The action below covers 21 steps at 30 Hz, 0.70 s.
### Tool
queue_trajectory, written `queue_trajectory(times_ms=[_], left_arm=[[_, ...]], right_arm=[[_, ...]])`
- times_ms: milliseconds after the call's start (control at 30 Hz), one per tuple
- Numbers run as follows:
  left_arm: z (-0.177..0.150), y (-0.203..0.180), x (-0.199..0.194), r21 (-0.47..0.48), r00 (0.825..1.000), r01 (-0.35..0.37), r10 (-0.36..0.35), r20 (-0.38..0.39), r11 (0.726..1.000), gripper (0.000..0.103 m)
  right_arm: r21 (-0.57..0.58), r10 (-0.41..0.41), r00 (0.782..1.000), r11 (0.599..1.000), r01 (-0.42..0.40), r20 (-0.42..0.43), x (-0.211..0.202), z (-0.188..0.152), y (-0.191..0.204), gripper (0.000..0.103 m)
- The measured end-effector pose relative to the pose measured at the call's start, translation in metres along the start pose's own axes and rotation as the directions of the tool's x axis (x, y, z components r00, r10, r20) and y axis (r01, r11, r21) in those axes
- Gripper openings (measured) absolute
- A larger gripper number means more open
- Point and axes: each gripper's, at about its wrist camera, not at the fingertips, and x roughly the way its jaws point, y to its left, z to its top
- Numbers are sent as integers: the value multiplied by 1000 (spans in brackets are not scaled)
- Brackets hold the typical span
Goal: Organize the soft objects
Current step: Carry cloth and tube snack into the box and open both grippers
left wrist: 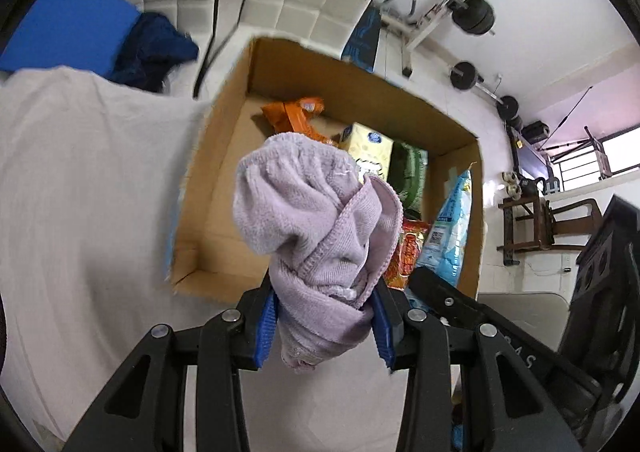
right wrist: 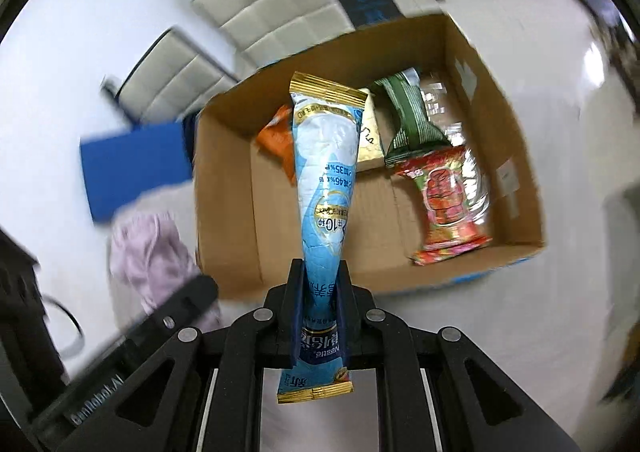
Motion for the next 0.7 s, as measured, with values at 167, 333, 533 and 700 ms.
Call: queue_trajectory(times_ms=[167, 333, 533, 700], left_arm=[[32, 14, 38, -49, 995, -4, -1, -96, 999, 37], [47, 21, 73, -70, 985, -32, 19, -170, 997, 37], [52, 23, 95, -70, 976, -58, 41, -216, 996, 37], [53, 25, 102, -78, 970, -58, 38, -241, 995, 40]], right_arm=[[40, -26, 1000, 999, 26, -5, 45, 21, -11, 14], [78, -52, 998, 995, 55, -39, 84, 36, -22, 14], [112, -62, 995, 991, 70, -77, 113, 45, -35, 15], [128, -59, 992, 989, 73, -113, 134, 49, -44, 15]])
